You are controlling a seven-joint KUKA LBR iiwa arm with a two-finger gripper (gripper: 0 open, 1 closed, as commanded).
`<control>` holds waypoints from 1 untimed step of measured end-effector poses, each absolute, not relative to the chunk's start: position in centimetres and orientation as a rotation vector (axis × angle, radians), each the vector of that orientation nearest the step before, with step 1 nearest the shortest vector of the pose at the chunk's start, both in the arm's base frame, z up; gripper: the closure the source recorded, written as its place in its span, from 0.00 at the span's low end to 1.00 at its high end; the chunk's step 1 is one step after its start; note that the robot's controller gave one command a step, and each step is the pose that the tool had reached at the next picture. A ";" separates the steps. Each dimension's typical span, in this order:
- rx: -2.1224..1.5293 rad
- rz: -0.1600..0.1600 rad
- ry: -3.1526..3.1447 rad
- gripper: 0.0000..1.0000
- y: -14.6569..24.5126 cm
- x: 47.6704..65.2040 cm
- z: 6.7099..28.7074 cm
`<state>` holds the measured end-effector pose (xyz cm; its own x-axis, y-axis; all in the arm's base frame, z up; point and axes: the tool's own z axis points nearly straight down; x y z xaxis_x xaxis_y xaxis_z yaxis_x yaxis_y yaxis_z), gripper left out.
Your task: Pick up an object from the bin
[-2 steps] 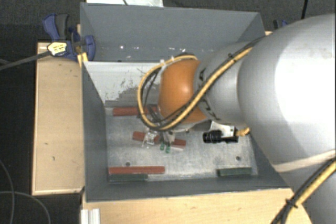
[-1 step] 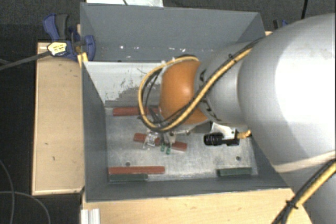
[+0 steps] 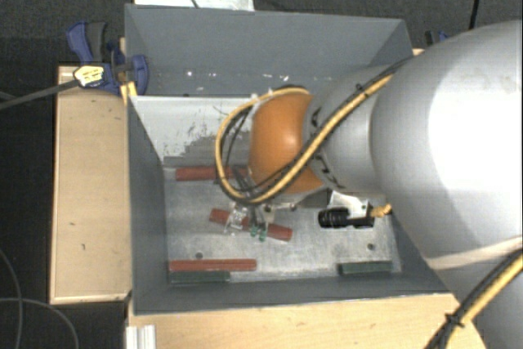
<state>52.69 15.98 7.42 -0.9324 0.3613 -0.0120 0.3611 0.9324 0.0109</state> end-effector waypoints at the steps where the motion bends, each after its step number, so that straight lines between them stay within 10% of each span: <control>1: 0.557 0.000 3.093 1.00 15.9 52.4 8.1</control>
Offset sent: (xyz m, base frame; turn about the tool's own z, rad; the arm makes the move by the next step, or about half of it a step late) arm 0.0000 0.0000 0.0251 -0.0001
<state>52.44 15.87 8.14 -0.9373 0.3486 0.0006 0.3486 0.9373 0.0000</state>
